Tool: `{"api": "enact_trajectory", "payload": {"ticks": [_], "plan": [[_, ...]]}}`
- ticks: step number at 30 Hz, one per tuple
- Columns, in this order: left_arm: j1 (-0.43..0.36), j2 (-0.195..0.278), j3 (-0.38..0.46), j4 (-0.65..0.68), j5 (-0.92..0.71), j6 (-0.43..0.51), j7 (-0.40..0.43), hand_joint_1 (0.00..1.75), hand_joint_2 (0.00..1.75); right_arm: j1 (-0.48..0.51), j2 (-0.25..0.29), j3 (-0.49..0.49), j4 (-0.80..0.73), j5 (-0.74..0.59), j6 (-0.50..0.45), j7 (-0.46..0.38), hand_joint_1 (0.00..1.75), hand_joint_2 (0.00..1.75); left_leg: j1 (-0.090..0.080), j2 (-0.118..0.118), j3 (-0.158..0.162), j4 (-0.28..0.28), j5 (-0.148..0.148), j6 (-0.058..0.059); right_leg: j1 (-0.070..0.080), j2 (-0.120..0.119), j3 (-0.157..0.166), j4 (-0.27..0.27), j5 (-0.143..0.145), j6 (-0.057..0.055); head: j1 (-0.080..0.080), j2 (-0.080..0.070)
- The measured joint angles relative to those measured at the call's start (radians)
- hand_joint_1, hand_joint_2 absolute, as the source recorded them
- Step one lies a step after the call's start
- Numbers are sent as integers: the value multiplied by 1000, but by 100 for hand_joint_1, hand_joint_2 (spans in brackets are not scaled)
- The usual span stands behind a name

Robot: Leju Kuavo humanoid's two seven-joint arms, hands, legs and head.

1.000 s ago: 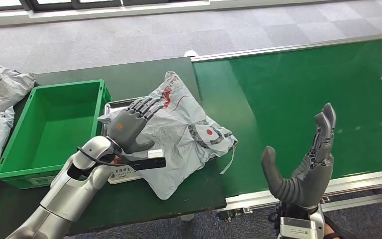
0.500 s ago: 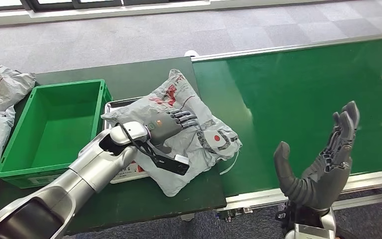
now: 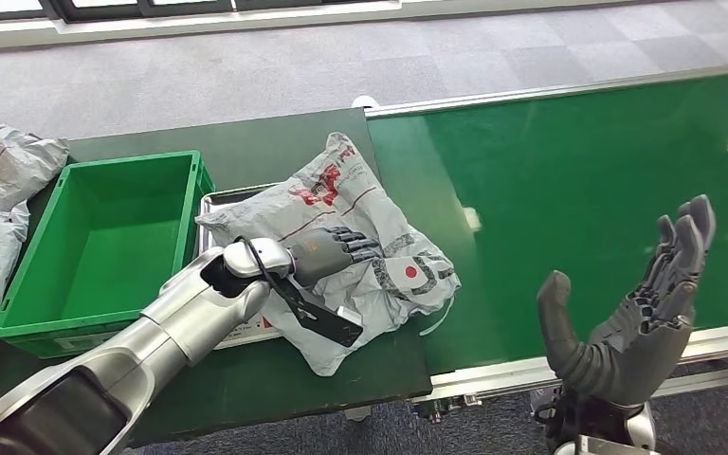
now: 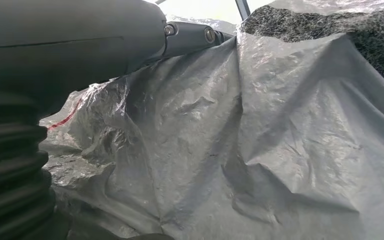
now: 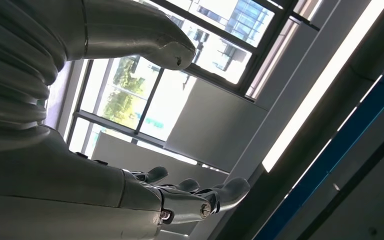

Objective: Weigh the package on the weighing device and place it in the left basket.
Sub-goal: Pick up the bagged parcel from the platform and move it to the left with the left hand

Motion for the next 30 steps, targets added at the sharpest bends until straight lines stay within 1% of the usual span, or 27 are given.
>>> {"api": "enact_trajectory", "payload": {"ticks": [3, 4, 7, 8, 13, 19, 24, 27, 30], "plan": [[-2, -2, -7, 9, 2, 0, -1, 0, 175, 1, -1, -2, -3, 0, -1, 3, 0, 175, 0, 0, 0, 0, 0, 0, 0, 0, 0, 0, 0, 0, 0, 0], [-3, -2, -9, 12, 4, -1, -1, 20, 175, 1, -1, -2, -4, 0, -1, 3, 0, 175, 0, 0, 0, 0, 0, 0, 0, 0, 0, 0, 0, 0, 0, 0], [-6, -2, -23, 21, 24, -6, -4, 151, 175, 1, -2, -2, -5, 0, -2, 3, 0, 175, 0, 0, 0, 0, 0, 0, 0, 0, 0, 0, 0, 0, 0, 0], [-7, -1, -31, 24, 37, -6, -3, 175, 175, 1, -3, -2, -6, 0, -2, 3, 0, 175, 0, 0, 0, 0, 0, 0, 0, 0, 0, 0, 0, 0, 0, 0], [-18, 16, -71, 29, 112, 4, 11, 175, 175, 1, -6, -4, -6, -7, 1, 3, 0, 175, 0, 0, 0, 0, 0, 0, 0, 0, 0, 0, 0, 0, 0, 0], [-26, 58, -85, 7, 164, 21, 34, 175, 175, 1, -14, -4, -6, -21, 2, 0, 0, 175, 0, 0, 0, 0, 0, 0, 0, 0, 0, 0, 0, 0, 0, 0], [-25, 84, -90, -20, 161, 45, 58, 175, 175, 2, -15, -5, -6, -22, 6, 0, 0, 175, 0, 0, 0, 0, 0, 0, 0, 0, 0, 0, 0, 0, 0, 0], [-21, 100, -93, -45, 143, 79, 73, 175, 175, 6, -16, -8, -7, -27, 7, -6, 0, 175, 0, 0, 0, 0, 0, 0, 0, 0, 0, 0, 0, 0, 0, 0], [-9, 120, -93, -97, 112, 128, 86, 175, 175, 17, -16, -13, -15, -35, 7, -13, 0, 175, 0, 0, -1, 0, 0, 0, 0, 0, 0, 0, 0, 0, 0, 0]]}}
